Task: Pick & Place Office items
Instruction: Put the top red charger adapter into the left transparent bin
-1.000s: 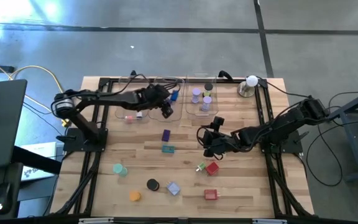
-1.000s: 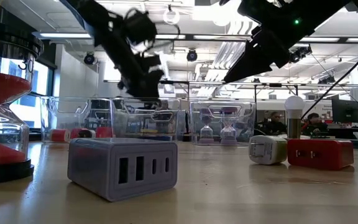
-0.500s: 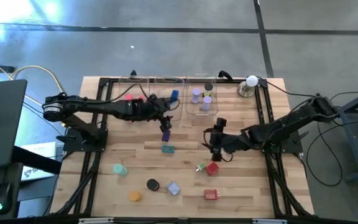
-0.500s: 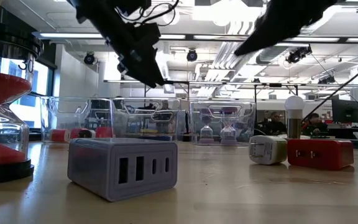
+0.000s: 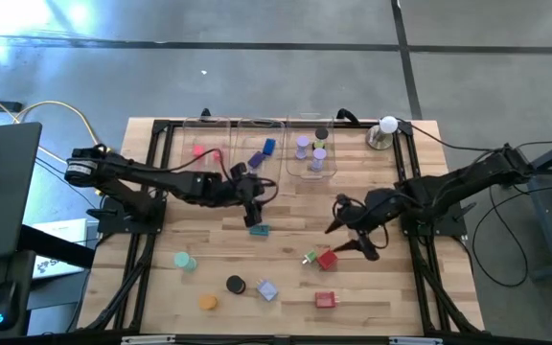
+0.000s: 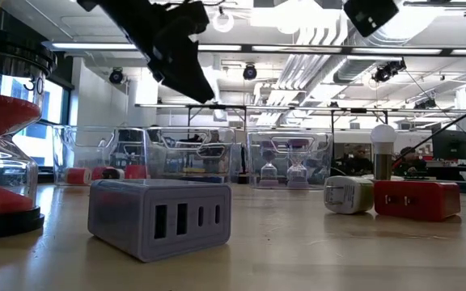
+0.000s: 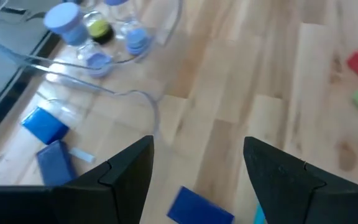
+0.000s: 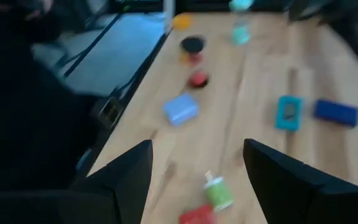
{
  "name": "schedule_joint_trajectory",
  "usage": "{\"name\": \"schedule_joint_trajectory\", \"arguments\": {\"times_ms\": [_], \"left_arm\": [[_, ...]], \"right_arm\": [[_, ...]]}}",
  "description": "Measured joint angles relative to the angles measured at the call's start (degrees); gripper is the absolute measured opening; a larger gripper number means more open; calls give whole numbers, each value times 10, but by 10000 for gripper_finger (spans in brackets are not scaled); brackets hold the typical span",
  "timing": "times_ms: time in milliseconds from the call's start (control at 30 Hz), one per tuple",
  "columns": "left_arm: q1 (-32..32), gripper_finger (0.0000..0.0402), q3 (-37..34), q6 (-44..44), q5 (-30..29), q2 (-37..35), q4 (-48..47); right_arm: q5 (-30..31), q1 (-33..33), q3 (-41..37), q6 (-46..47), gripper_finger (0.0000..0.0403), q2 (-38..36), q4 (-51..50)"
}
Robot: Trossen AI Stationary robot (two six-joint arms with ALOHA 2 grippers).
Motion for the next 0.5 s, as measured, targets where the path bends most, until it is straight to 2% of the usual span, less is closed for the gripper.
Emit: {"name": "schedule_joint_trajectory", "arguments": {"times_ms": [133,233,367,500], "left_arm": [[-23,241,0,-17,0,0,0],[-38,241,0,-30,0,0,1],[-56,241,0,-33,0,0,1],[-67,241,0,-57,0,0,1]], "right_arm": [[-18,33,0,-18,239,12,14],[8,65,14,-30,239,33,-1],[59,86,73,-29,239,67,-86],[71,89,140,-10,239,111,-189]]}}
